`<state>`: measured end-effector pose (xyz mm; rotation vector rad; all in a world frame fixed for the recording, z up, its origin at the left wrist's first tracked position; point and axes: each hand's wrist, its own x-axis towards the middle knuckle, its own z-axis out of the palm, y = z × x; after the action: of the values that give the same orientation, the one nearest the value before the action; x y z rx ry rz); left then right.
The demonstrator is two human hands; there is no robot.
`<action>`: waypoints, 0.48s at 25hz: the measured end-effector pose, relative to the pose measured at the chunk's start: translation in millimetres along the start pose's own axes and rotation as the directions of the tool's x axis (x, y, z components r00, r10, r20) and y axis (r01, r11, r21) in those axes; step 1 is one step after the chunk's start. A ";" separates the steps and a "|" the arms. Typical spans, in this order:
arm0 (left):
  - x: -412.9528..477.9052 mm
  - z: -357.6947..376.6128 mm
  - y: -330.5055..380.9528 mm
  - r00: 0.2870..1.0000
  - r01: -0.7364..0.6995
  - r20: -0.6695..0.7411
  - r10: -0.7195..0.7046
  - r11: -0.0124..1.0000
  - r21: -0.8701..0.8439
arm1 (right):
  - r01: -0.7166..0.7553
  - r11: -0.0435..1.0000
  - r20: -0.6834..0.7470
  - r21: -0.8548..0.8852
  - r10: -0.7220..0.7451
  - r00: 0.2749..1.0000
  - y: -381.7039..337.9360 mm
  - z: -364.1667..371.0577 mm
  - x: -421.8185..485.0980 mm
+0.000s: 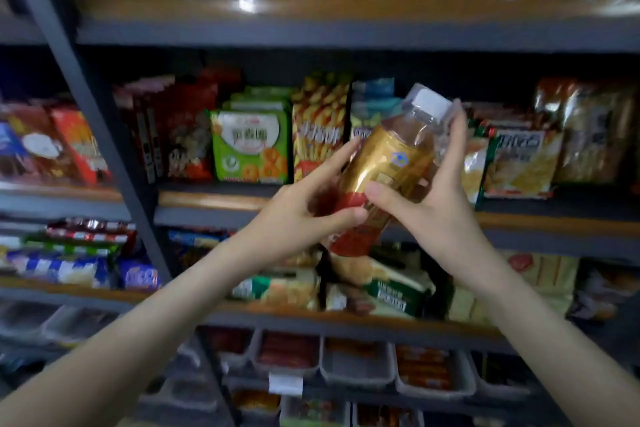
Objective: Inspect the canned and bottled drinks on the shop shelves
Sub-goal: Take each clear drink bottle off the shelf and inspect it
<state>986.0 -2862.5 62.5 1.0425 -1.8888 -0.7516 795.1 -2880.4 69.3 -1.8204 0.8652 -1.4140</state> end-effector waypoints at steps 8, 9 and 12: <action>114.5 -124.0 85.9 0.646 -0.250 -0.282 0.709 0.546 0.800 | 0.527 0.707 -0.272 -0.472 -0.685 0.676 -104.1 -39.8 123.4; 128.7 -131.9 85.7 0.609 -0.208 -0.284 0.741 0.495 0.844 | 0.524 0.685 -0.249 -0.507 -0.698 0.671 -109.9 -45.5 139.0; 168.8 -147.1 78.2 0.586 -0.129 -0.254 0.770 0.398 0.908 | 0.428 0.721 -0.163 -0.545 -0.592 0.789 -117.0 -56.0 177.5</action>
<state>1032.7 -2988.1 258.2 0.9533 -1.6868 0.9456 786.7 -2967.0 271.2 -2.3830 0.9802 -2.0472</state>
